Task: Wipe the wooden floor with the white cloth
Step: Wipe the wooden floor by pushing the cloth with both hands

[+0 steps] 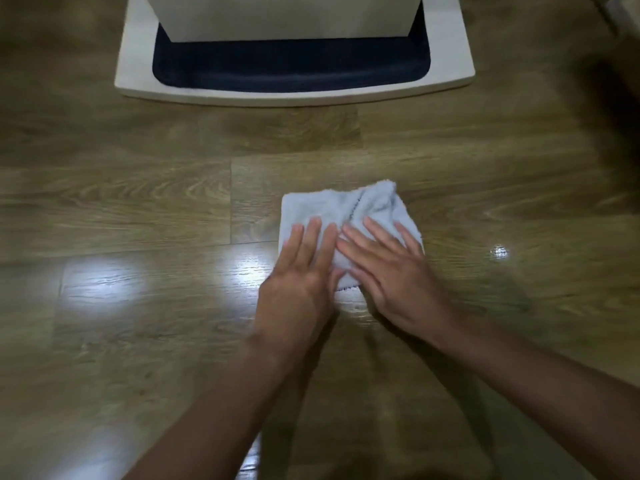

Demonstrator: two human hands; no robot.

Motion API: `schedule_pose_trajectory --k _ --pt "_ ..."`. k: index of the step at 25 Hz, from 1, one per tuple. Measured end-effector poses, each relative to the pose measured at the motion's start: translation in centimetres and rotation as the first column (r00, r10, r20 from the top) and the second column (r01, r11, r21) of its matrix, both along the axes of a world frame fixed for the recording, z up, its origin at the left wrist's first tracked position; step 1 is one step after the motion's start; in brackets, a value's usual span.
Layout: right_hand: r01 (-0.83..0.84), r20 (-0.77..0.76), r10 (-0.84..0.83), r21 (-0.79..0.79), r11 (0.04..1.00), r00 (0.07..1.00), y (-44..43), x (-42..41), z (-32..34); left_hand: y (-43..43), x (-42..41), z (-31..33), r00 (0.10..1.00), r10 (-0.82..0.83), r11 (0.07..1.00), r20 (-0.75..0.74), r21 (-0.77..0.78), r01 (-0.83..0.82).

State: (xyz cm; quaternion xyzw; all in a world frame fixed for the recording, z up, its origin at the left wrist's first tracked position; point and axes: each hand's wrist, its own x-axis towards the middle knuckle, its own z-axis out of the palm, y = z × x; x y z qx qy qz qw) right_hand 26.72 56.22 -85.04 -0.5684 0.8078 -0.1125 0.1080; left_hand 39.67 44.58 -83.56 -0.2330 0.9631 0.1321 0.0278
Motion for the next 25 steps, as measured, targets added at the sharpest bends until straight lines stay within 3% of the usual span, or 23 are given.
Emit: schedule_pose_trajectory --k 3,8,13,16,19,25 --pt "-0.078 0.067 0.073 0.072 0.994 0.995 -4.9 -4.3 0.7 -3.7 -3.6 0.0 0.992 0.081 0.995 0.098 0.042 -0.085" --pt "-0.012 0.081 -0.003 0.186 0.982 0.997 -10.7 -9.2 0.9 -8.6 -9.7 0.6 0.959 0.121 0.992 0.258 -0.007 -0.124" --pt "-0.082 0.04 0.077 0.148 0.986 0.996 -1.2 -4.7 1.3 -1.7 -5.5 1.1 0.961 0.087 0.996 0.264 -0.015 -0.087" --pt "-0.202 -0.005 0.211 0.265 0.943 0.977 6.3 -2.1 2.2 6.0 -0.3 1.0 0.942 0.016 0.999 0.336 0.037 -0.03" --pt "-0.273 -0.046 0.299 0.296 0.916 0.953 5.1 -3.6 2.8 6.5 -0.4 1.3 0.928 0.069 0.993 0.365 0.066 -0.1" --pt "-0.252 -0.06 0.275 0.252 0.934 0.959 0.0 -7.2 1.7 1.4 -4.9 1.0 0.93 0.106 0.992 0.351 0.024 -0.122"
